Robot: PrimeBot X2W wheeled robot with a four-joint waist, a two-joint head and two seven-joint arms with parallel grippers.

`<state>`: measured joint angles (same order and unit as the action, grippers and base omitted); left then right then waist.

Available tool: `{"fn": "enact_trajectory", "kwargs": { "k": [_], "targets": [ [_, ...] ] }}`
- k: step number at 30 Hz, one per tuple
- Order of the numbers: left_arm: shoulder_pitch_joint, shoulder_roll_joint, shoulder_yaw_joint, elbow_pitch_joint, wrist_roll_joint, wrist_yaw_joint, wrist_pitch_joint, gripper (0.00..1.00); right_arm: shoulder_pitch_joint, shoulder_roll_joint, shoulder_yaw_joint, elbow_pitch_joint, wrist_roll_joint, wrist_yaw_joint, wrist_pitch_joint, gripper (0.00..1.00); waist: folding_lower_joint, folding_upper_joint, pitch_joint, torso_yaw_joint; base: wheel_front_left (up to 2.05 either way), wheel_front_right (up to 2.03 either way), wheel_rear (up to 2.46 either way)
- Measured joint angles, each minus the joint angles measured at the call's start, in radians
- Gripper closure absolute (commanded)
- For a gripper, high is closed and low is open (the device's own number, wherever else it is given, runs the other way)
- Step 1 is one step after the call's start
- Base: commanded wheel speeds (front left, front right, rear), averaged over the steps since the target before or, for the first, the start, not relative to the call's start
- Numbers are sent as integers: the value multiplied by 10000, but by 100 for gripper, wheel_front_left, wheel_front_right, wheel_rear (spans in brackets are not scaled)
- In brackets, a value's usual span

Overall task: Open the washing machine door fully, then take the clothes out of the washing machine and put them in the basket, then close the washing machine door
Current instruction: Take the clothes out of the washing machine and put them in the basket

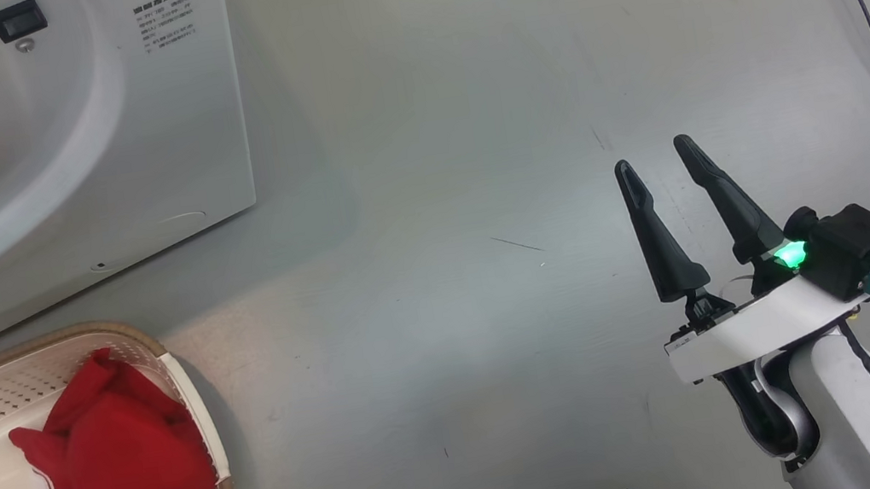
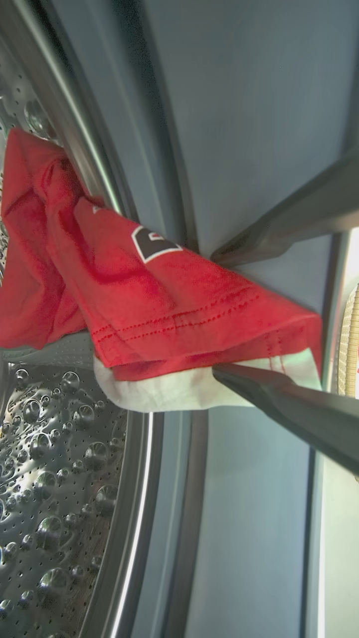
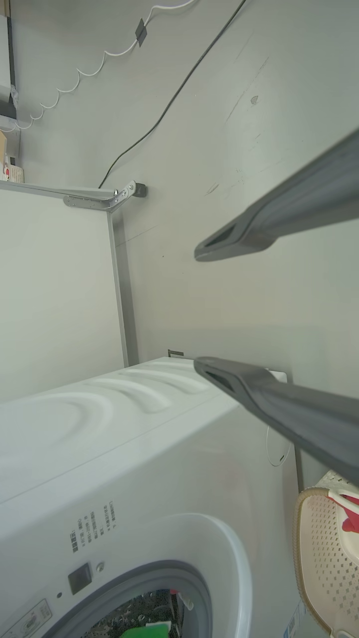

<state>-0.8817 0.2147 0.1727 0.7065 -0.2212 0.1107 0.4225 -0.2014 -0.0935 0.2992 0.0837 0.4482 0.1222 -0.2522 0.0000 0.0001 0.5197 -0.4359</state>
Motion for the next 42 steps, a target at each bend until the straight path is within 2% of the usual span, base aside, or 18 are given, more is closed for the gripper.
{"fn": "enact_trajectory", "kwargs": {
  "k": [15,16,17,18,31,42],
  "targets": [
    [-606,-31,466,548,-21,77,-178,0,-168,4,54,0,0,0,0,0,0,0,211,-139,0,0,0],
    [-666,-31,472,581,-21,79,-209,25,-182,4,54,0,0,0,0,0,0,0,225,-150,0,0,0],
    [-703,-33,476,612,-21,79,-263,68,-182,4,54,2,0,0,0,0,0,0,236,-159,0,0,0],
    [-719,-38,479,633,-21,79,-286,100,-182,4,52,6,0,0,0,0,0,0,246,-167,0,0,0],
    [-804,-171,211,1001,27,40,-1365,100,-222,31,-71,104,0,0,0,0,0,0,88,-49,0,0,0],
    [-299,-364,-127,1304,111,-704,-2533,100,-223,59,-244,222,-19,0,0,0,0,-1,-569,270,0,0,0]
  ]
}}
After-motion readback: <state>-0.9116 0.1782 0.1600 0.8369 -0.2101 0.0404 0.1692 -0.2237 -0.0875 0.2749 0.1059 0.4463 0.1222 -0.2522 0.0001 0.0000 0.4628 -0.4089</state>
